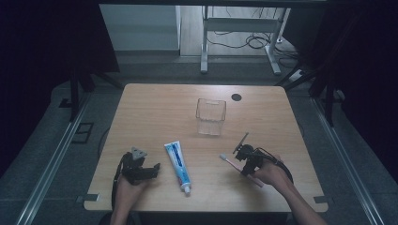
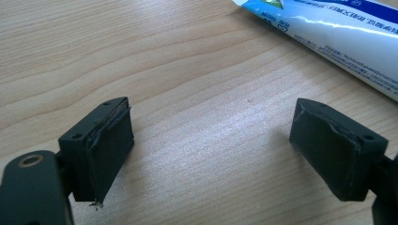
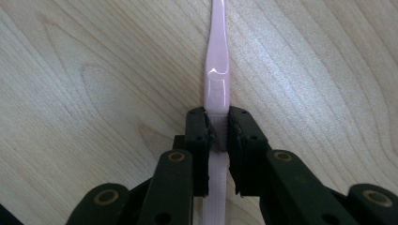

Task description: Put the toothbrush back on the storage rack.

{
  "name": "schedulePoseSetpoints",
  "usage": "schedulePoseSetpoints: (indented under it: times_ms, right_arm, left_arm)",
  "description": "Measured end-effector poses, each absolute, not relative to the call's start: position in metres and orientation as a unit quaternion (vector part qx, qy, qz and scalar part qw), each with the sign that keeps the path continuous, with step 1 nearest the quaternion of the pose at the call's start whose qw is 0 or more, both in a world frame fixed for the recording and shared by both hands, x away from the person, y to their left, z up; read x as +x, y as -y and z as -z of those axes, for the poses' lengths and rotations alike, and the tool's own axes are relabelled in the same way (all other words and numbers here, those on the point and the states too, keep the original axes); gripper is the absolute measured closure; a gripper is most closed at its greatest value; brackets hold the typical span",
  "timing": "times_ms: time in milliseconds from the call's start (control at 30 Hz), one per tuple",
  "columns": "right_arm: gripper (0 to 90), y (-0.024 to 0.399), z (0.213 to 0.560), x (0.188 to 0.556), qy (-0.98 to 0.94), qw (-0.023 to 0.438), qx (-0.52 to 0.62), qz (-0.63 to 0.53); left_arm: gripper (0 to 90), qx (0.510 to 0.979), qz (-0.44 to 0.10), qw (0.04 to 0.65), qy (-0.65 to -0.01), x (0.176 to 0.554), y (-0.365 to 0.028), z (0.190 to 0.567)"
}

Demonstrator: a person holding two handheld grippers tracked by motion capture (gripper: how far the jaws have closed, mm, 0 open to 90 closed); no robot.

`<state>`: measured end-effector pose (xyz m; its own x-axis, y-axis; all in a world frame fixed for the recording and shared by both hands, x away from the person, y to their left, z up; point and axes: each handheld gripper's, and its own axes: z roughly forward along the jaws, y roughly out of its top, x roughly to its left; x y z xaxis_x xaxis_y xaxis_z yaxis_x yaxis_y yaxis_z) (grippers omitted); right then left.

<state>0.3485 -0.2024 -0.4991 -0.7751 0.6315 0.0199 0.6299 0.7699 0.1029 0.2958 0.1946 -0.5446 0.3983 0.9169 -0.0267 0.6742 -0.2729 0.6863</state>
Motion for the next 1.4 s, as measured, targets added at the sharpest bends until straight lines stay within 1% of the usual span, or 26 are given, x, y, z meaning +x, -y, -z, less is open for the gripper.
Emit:
schedulePoseSetpoints:
  times_ms: [233,800,1400]
  right_arm:
    - [78.5,0.204,0.496,0.352,-0.939,0.000,0.339,-0.058]
    - [78.6,0.209,0.470,0.352,-0.936,0.010,0.338,-0.092]
    - [78.7,0.207,0.441,0.363,-0.935,0.019,0.334,-0.120]
  left_arm:
    - [13.8,0.774,-0.192,0.316,-0.514,0.296,-0.195,0.545]
    - [13.8,0.774,-0.192,0.316,-0.514,0.296,-0.195,0.545]
    - [13.8,0.774,-0.192,0.316,-0.514,0.296,-0.194,0.545]
